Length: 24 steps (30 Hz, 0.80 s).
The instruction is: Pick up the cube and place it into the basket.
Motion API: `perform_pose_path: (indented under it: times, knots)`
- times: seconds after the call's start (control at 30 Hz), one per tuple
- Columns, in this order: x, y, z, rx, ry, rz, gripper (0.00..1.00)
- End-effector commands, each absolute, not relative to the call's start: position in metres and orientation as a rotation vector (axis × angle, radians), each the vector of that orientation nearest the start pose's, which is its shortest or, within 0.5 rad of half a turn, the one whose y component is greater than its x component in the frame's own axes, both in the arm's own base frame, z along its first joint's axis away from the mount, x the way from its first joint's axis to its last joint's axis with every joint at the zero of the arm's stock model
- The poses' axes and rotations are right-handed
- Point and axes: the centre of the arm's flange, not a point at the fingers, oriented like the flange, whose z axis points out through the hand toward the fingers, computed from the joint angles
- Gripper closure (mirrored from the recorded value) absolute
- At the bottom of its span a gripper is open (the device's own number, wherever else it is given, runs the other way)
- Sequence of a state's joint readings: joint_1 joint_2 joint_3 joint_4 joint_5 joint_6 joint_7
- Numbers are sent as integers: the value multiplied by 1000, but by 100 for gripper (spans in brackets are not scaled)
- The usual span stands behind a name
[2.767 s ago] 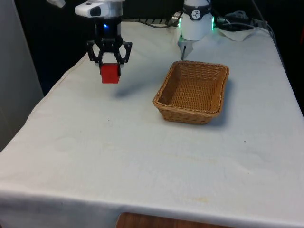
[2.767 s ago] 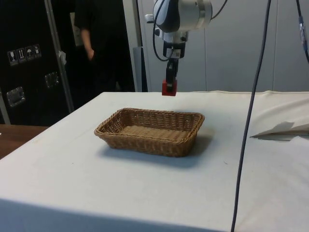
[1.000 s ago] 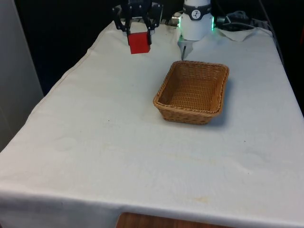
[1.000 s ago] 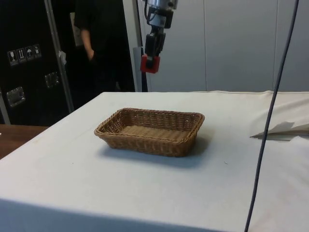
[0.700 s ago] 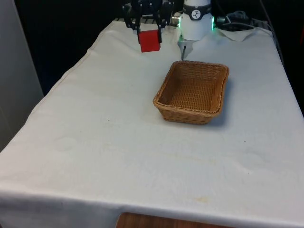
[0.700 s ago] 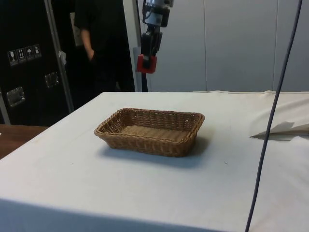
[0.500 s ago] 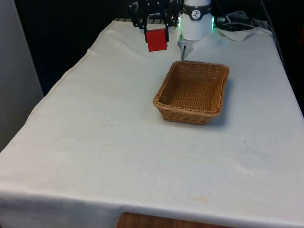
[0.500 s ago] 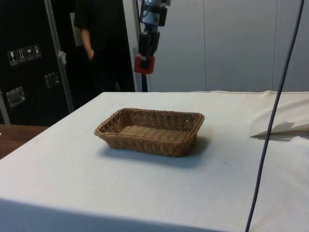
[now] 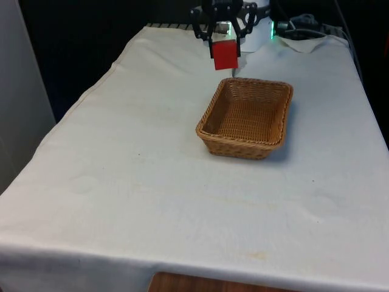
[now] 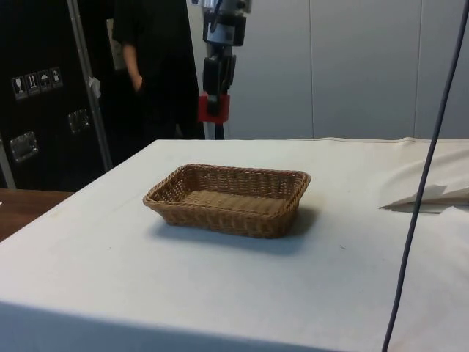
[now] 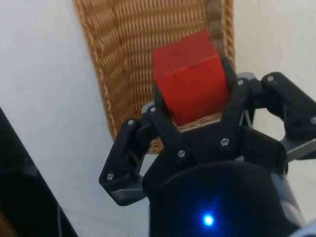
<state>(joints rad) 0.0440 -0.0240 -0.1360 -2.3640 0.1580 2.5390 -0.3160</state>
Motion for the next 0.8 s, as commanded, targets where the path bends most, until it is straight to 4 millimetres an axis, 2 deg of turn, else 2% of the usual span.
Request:
perform_pose_path:
  times: [0.0, 0.1, 0.37, 0.4, 0.6, 0.77]
  knots:
    - [514, -45, 350, -3072, -154, -332, 98]
    - [513, -38, 347, -3059, -167, -317, 98]
    - [514, -5, 311, -3074, -184, -316, 98]
    - [514, -7, 315, -3062, -189, -308, 98]
    - [512, 5, 290, -3071, -202, -306, 98]
    - [505, 3, 272, -3071, -224, -288, 98]
